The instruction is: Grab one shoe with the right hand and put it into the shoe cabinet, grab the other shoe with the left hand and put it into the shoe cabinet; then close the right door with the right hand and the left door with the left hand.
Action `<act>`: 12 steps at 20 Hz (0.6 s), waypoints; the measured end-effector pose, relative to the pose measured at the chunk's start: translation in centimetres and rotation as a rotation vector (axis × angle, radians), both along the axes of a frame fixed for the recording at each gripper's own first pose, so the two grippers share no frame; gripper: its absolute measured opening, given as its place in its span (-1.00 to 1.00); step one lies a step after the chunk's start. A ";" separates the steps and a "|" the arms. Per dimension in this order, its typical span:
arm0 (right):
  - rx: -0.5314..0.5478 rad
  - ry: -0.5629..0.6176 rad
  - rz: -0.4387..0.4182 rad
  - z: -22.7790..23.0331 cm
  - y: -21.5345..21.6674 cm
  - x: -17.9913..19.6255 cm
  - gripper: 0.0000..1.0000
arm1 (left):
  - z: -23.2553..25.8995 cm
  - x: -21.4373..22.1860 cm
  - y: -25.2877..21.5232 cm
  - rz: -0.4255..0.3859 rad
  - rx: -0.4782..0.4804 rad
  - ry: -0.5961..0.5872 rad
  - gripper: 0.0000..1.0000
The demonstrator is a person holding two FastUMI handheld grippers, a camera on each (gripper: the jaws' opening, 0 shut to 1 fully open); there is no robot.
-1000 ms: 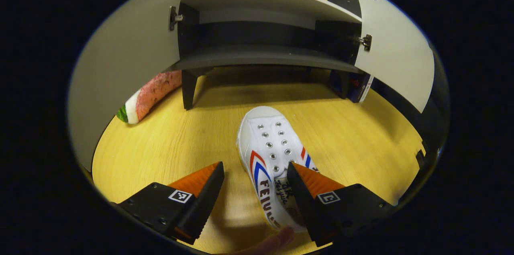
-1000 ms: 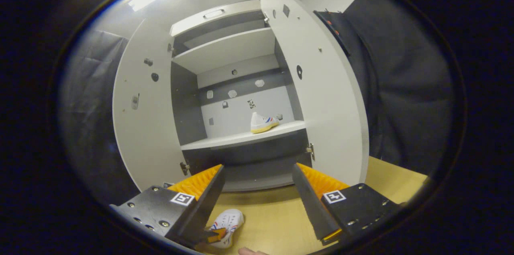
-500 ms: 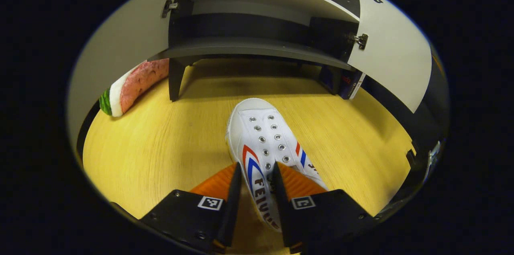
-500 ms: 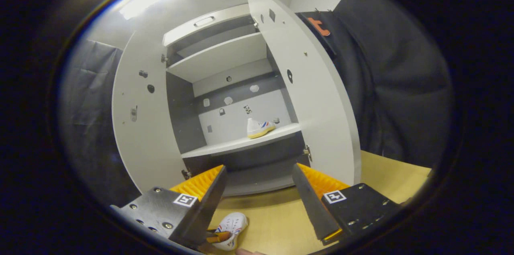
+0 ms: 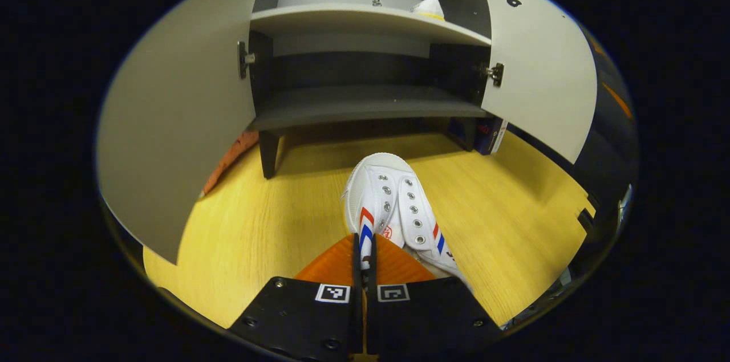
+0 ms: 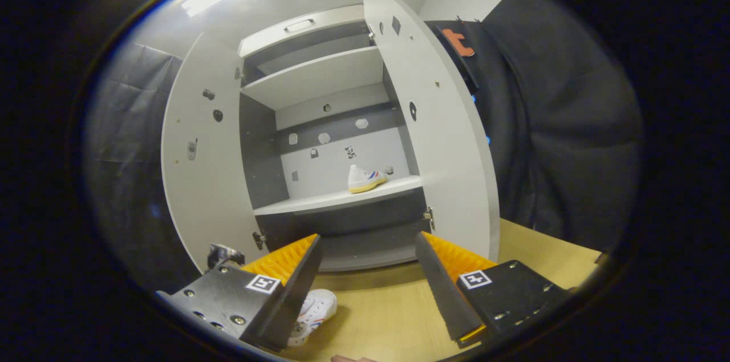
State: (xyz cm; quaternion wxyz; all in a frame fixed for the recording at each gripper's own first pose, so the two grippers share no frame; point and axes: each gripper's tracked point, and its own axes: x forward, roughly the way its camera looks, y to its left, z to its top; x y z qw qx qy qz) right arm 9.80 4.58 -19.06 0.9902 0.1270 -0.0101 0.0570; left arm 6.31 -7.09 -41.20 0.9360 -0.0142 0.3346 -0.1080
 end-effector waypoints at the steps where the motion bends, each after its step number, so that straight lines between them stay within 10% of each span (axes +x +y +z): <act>1: 0.001 0.001 0.000 -0.1 0.0 -0.1 0.97 | 1.6 0.2 0.1 0.005 -0.001 -0.029 -0.93; 12: -0.015 0.011 0.000 -1.0 -0.8 -0.8 0.96 | 20.5 6.5 -0.4 0.023 -0.057 -0.336 -0.94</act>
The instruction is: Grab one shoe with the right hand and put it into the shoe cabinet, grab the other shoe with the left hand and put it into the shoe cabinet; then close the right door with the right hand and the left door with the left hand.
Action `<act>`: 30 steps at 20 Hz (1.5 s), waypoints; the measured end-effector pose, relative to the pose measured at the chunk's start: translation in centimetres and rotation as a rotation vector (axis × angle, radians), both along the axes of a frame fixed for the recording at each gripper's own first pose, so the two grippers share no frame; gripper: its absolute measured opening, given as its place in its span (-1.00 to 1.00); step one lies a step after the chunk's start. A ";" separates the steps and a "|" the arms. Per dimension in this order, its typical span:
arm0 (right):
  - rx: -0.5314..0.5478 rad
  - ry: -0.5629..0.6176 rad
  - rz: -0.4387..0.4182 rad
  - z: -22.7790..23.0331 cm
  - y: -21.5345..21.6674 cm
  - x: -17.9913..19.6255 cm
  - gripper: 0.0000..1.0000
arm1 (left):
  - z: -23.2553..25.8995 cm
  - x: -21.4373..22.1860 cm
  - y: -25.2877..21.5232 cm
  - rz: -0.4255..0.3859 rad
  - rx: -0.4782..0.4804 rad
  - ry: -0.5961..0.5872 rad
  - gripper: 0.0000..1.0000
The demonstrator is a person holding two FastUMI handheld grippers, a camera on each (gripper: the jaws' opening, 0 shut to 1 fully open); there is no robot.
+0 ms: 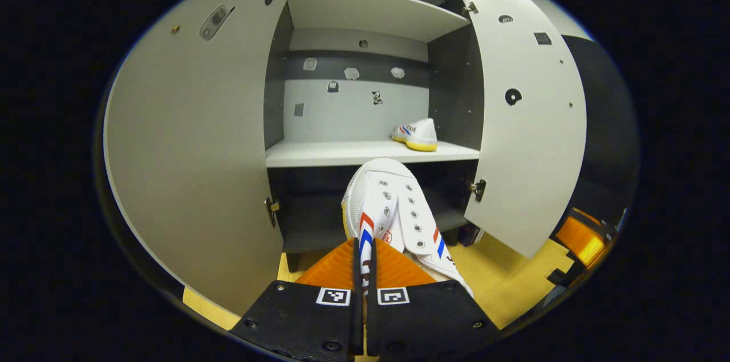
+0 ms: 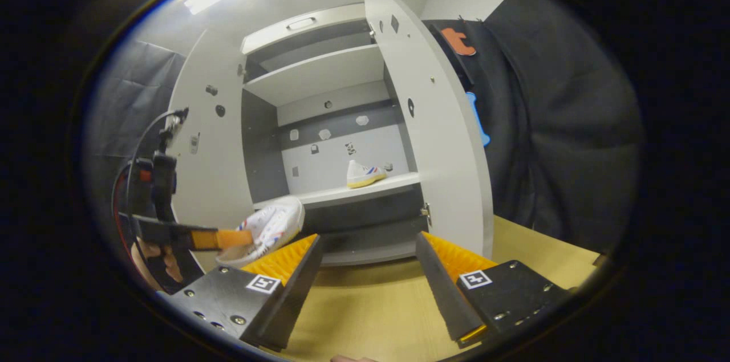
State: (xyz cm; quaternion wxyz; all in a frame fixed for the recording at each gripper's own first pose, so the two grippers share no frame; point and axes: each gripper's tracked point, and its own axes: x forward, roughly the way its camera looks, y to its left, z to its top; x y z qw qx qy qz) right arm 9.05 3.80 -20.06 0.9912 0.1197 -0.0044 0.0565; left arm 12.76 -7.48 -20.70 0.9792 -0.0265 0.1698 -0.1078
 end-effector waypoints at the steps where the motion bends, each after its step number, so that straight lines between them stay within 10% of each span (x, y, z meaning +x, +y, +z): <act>1: 0.000 -0.004 0.001 0.1 0.1 -0.1 0.96 | 1.0 0.5 -0.5 -0.016 -0.004 -0.009 -0.94; 17: -0.006 -0.010 0.082 0.0 1.4 -2.4 1.00 | 11.3 16.9 -0.8 0.094 -0.053 -0.046 -0.94; 30: 0.107 -0.039 0.034 0.9 -1.7 -3.5 0.96 | 2.1 29.4 4.1 0.272 -0.083 0.155 -0.94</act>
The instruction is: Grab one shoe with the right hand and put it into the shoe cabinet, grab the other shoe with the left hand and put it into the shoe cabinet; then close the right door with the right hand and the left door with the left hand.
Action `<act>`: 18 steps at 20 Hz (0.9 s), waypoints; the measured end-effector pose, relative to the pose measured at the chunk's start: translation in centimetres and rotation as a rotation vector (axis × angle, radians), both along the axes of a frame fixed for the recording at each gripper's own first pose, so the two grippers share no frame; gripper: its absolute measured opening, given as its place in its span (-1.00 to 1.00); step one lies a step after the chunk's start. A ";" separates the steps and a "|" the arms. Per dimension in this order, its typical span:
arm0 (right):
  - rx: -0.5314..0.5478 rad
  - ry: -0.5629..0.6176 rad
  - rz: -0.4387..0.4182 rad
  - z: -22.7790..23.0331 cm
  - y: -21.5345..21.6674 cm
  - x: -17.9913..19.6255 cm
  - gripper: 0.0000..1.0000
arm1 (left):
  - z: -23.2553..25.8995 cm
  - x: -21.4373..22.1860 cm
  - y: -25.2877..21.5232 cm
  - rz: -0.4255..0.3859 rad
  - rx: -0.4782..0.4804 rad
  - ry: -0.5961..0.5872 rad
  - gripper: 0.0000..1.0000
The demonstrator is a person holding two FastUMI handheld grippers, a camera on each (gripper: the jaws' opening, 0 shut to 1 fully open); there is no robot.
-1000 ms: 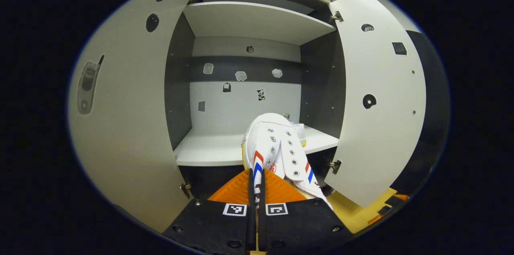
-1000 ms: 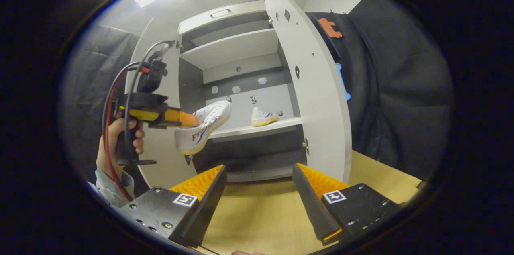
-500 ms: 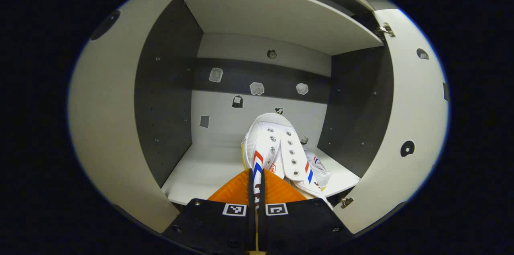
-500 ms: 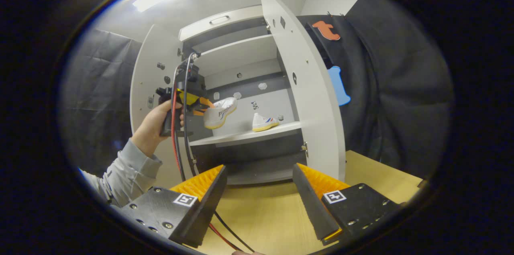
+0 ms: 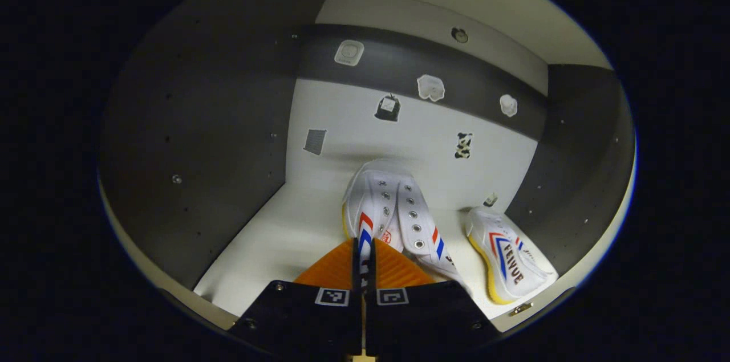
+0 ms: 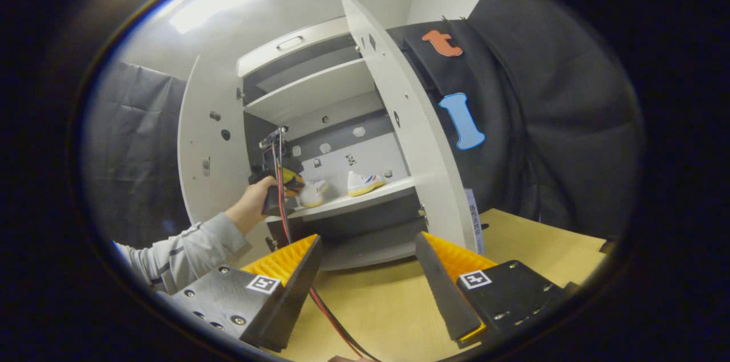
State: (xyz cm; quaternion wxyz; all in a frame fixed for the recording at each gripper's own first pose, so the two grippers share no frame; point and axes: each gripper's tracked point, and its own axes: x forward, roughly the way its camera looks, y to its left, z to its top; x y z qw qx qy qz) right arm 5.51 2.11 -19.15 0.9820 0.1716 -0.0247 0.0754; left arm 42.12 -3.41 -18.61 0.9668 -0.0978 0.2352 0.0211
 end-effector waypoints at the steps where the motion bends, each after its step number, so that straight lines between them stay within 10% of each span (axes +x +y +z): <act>1: -0.002 -0.002 -0.005 0.0 -0.2 -0.1 0.96 | -0.9 0.1 0.4 -0.022 0.007 0.030 -0.94; 5: -0.015 -0.008 -0.014 0.1 -0.2 -0.3 0.96 | -1.2 0.5 0.3 0.008 -0.224 -0.002 -0.82; 9: -0.025 0.006 -0.020 -0.3 0.2 -0.4 0.96 | -1.5 0.7 0.7 0.012 -0.210 -0.006 -0.63; 14: -0.038 0.028 -0.040 -1.1 0.2 -0.7 0.96 | -1.6 -0.2 1.9 0.044 -0.192 -0.011 0.52; 18: -0.057 0.043 -0.063 -1.7 -0.2 -1.4 0.96 | 0.8 -1.6 2.3 0.036 -0.087 -0.064 0.78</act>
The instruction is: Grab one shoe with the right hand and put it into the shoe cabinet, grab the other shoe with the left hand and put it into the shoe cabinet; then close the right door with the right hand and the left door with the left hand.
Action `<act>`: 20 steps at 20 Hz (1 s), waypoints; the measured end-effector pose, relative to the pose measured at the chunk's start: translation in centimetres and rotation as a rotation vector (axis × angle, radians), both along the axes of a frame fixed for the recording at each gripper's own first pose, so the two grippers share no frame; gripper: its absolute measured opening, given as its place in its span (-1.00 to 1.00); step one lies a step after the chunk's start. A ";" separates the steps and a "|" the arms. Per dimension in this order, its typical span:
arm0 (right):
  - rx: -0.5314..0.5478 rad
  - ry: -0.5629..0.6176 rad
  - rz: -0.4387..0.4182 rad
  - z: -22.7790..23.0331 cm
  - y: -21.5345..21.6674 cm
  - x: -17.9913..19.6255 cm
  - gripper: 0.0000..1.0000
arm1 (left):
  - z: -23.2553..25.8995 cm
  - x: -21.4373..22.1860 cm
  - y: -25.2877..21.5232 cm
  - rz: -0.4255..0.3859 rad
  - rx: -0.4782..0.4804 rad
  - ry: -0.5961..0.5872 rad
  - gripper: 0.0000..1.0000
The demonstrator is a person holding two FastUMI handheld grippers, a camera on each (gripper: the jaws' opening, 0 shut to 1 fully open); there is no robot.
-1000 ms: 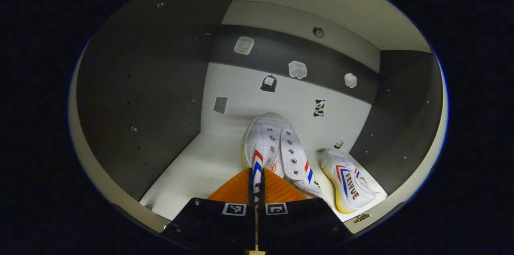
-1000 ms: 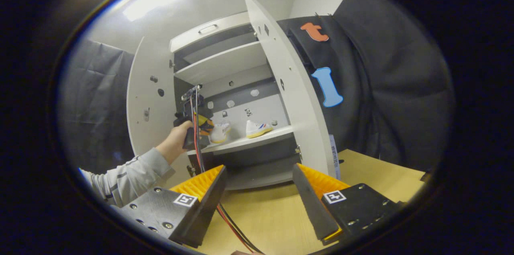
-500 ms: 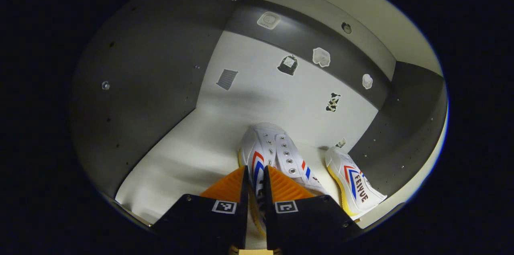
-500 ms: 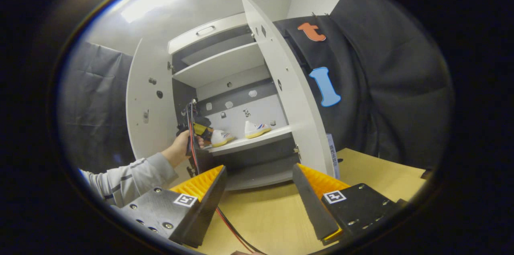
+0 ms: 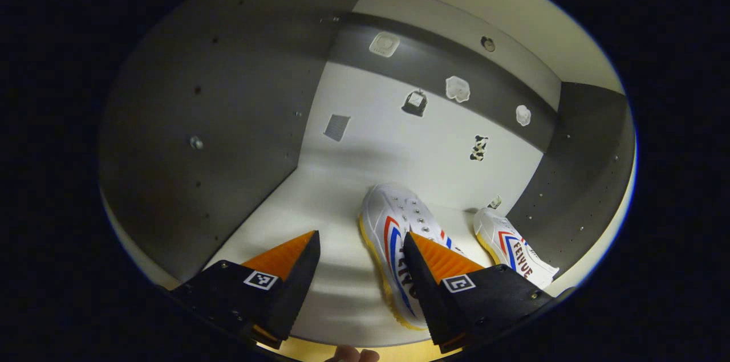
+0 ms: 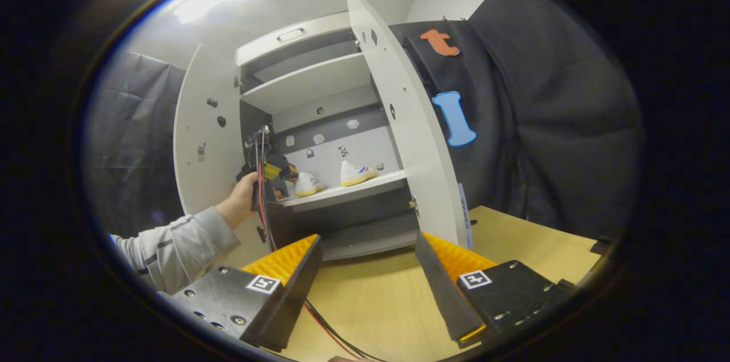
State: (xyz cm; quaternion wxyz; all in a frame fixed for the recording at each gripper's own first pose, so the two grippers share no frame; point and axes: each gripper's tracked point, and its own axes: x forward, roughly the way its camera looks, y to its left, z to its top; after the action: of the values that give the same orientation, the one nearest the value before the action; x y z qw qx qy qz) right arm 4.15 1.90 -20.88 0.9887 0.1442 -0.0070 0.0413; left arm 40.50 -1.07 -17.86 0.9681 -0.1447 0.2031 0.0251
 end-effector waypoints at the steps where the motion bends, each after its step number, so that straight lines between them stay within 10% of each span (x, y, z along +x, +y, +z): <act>1: -0.005 0.002 -0.006 -0.1 -0.2 -0.2 0.96 | 1.2 -0.6 0.2 0.009 0.032 -0.012 0.86; 20: -0.182 -0.007 -0.219 4.2 -12.0 -3.5 0.96 | 9.1 -27.7 -4.4 -0.310 0.065 -0.232 0.91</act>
State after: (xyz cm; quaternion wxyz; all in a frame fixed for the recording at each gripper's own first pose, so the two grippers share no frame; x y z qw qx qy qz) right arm 0.67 -10.14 -16.67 0.9962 0.0521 -0.0225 -0.0657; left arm 12.77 -5.48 -8.71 0.9814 -0.0824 0.1089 -0.1347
